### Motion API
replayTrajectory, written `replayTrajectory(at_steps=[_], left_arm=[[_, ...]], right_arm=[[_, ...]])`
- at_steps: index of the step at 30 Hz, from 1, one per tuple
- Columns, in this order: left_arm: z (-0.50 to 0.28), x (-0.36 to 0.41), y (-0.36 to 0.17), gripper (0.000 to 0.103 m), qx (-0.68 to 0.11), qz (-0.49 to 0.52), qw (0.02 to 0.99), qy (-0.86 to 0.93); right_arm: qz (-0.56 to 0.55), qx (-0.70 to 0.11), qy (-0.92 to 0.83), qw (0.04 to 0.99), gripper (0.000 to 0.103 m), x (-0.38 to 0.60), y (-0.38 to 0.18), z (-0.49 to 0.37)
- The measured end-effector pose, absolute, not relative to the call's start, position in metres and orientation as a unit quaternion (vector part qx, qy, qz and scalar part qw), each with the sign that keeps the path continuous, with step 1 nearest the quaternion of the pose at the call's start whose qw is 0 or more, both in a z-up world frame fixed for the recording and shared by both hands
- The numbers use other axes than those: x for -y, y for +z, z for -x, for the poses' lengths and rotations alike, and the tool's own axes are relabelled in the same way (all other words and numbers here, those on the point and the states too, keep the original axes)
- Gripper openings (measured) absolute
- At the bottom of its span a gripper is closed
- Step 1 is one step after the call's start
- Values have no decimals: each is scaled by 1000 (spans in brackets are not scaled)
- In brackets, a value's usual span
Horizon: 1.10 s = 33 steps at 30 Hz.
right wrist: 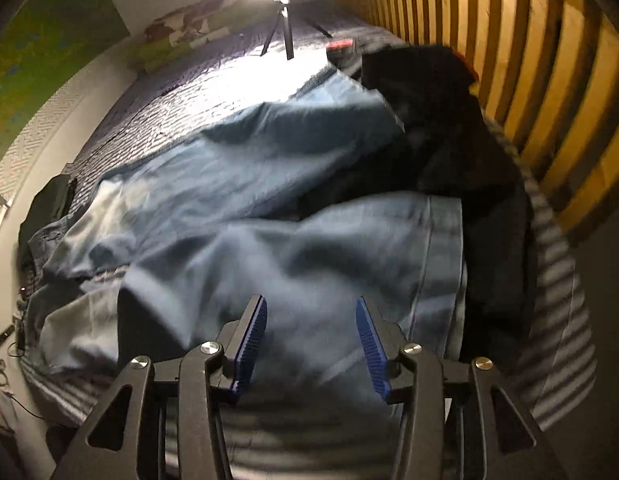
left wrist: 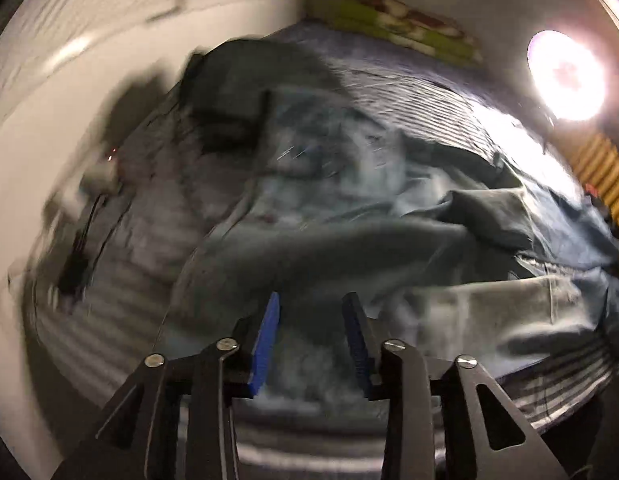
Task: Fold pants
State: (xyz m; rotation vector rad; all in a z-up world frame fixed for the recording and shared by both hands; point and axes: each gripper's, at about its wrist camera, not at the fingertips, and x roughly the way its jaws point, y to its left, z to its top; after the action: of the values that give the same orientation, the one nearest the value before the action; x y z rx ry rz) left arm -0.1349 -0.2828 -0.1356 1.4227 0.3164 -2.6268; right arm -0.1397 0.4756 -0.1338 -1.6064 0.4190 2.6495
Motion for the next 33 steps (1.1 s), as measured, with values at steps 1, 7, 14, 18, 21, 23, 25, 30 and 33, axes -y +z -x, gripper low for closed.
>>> replayTrajectory(at_steps=[1,7,14,18,21,23,25,30,33], left_arm=[[128,292,-139,41,-117,-472,78,-870],[96,332,-179,47,-197,-484,115,-845],[87,329,-201,47,-251,-488,115,-828],[86,309,-193,47,-240,-488,94,-834],[87,287,-189,47,-223,-495,71,-836],[89,273,-190,48,-219,-500,60,-836],[93,262,-191,49,-214,-505,46,-835],[96,227,-194,52,-196,-514,17,-835],[100,202,-192,56,-183,-514,-8,-838]], right_arm=[[517,-140,844,9,45,-476,-138,132],[526,-170,833,27,46,-485,-154,102],[524,-205,824,63,55,-514,-158,73],[517,-255,813,84,57,-541,-164,55],[507,-300,802,98,59,-561,-172,46],[502,-337,791,92,59,-569,-180,43],[499,-353,787,81,59,-571,-185,44],[497,-312,809,40,60,-547,-183,51],[505,-238,829,36,60,-521,-177,61]])
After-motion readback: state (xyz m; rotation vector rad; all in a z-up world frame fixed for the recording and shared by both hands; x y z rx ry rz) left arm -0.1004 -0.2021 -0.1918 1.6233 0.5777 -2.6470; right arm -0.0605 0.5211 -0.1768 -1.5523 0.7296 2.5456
